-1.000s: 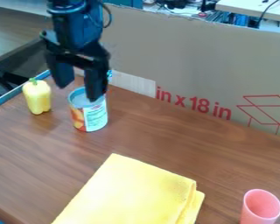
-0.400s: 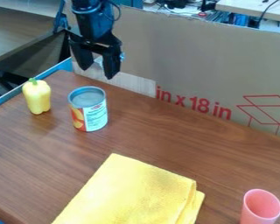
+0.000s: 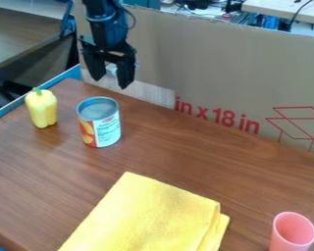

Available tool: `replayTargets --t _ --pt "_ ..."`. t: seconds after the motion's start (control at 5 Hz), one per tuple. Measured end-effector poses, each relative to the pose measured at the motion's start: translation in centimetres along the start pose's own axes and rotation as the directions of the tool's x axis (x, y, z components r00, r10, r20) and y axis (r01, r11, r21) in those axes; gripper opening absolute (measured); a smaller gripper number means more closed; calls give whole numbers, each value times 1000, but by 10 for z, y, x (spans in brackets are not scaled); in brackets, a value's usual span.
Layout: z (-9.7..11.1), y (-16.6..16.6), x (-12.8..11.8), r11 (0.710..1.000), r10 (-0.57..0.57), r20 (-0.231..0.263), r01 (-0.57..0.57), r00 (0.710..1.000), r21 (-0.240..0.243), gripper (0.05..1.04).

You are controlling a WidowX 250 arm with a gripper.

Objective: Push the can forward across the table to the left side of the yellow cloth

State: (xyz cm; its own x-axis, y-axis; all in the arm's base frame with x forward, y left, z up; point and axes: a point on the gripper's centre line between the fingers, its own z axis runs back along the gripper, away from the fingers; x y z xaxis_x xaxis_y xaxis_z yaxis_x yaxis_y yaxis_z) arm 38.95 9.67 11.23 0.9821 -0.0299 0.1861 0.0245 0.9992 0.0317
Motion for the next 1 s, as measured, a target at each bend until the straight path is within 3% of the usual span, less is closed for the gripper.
replayTargets --t 0.4,0.6,0.8,1.0 --pt "-36 3 -2 999 33 -47 -33 998 16 1001" --pt "-50 2 -23 999 45 -118 -42 992 27 1001" --pt "-68 -3 -63 999 43 -227 -36 973 36 1001" --pt "-42 -9 -90 998 51 -229 -39 972 59 1001"
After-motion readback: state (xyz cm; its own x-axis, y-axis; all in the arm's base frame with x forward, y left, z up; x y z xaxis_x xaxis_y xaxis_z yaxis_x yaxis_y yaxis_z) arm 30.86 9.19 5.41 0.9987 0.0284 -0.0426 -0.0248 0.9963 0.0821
